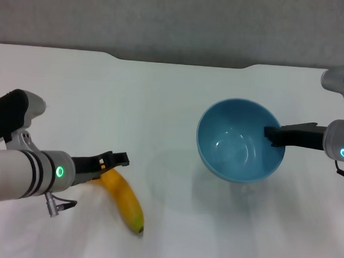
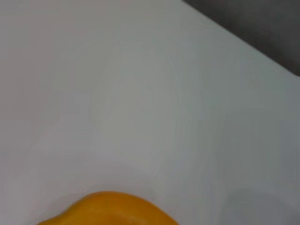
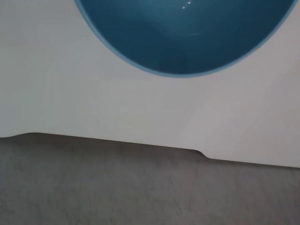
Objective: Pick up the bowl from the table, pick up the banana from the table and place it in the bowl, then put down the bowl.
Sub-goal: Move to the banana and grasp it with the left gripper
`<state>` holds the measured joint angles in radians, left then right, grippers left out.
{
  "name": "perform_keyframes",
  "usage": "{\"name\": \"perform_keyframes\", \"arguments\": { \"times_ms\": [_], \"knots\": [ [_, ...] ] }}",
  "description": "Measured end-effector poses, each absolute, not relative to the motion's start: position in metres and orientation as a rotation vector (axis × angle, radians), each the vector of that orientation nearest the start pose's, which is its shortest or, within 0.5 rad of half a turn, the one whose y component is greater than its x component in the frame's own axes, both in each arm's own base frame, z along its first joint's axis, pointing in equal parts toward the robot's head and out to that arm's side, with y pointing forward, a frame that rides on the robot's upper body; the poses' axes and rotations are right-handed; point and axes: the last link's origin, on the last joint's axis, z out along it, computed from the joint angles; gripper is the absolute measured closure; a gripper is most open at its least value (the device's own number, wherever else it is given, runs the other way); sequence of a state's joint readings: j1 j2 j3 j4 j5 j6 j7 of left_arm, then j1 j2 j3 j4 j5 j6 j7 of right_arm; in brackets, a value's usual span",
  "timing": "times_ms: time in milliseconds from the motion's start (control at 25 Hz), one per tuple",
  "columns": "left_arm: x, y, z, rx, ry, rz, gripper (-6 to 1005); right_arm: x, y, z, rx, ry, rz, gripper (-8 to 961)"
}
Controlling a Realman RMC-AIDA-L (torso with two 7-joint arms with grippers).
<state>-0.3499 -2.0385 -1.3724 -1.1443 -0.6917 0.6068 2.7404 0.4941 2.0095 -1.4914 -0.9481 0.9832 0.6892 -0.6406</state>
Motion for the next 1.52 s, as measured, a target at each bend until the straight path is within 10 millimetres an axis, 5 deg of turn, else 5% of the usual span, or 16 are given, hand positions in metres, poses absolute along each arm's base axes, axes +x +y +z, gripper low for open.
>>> {"name": "perform_keyframes", "arguments": {
  "times_ms": [760,1320,1520],
  "knots": [
    [-0.192,0.372,-0.04,-1.683,-1.372,0.01,203,0.254,0.405,-0.018,-2.175,1.103,0.16,911],
    [-0.169,0.361,-0.054,-1.752,-1.457,0.238,204,0.252,0.405,-0.017,-2.181,1.105,0.162,909],
    [-0.177,0.361,-0.056,-1.731,-1.488,0.256,204,0.246,0.408,-0.014,-2.184,1.091,0.179,909]
  ]
}}
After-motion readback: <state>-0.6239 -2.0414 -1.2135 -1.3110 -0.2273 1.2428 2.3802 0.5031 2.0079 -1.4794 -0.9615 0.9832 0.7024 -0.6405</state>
